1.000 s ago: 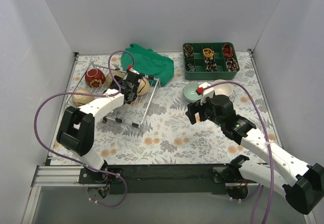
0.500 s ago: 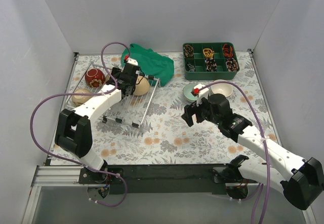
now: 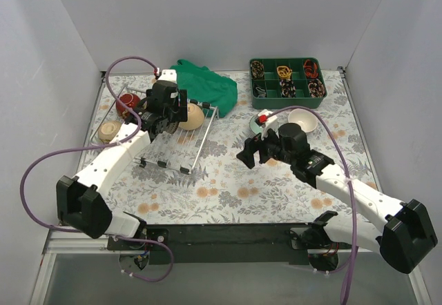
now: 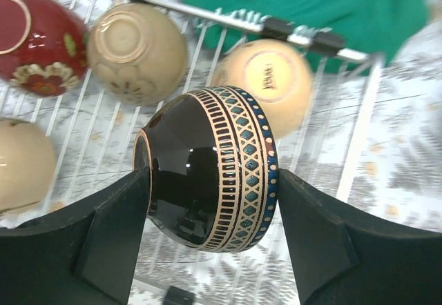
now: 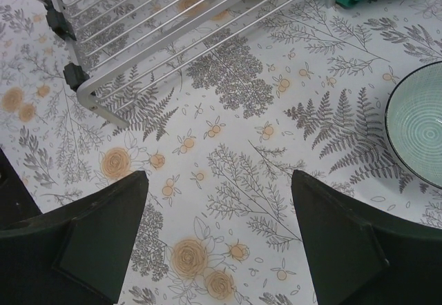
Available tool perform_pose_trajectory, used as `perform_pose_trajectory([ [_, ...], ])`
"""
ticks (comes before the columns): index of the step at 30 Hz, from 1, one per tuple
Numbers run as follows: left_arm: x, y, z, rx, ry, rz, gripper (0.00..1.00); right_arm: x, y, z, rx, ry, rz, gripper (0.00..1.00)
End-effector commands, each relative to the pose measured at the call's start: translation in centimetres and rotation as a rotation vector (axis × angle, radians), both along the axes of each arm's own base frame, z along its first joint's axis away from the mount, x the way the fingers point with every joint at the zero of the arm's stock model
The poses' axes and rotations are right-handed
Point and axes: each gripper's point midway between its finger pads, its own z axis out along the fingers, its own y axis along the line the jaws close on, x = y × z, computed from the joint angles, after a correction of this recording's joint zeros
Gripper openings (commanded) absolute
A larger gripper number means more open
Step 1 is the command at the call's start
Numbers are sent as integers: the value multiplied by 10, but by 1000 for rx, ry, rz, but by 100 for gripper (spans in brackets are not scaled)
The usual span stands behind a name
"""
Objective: Unload the bowls from the dish rack
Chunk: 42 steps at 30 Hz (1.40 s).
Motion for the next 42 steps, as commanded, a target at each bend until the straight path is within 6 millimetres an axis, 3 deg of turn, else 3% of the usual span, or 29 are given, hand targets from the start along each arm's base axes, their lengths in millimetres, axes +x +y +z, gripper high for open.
perform_pose_trajectory([
  [1,-9,-25,65,-269,-170,-49,0,16,24,45,134,-65,13,93],
  [7,-30,-60,85,-531,-203,-169,0,25,42,60,229,-63,28,93],
  [15,-57,-98,94,-832,-188,-299,0,42,60,72,369,-17,2,93],
  [20,-68,-112,93,-953,-164,-350,0,52,72,68,454,46,19,92],
  [21,-71,-114,101,-978,-187,-376,0,53,73,67,465,56,25,92],
  [31,-88,-124,94,-1109,-152,-431,0,66,89,50,492,149,44,85],
  [34,-91,-125,90,-1131,-146,-438,0,65,91,50,495,162,61,74],
  [37,-93,-126,85,-1136,-140,-444,0,63,91,51,498,167,66,46],
  [38,-93,-126,84,-1132,-143,-444,0,61,89,48,496,173,64,27],
  [41,-92,-124,78,-1107,-152,-447,0,57,84,45,495,183,52,4],
  [42,-92,-124,78,-1100,-158,-448,0,55,81,47,498,181,48,1],
])
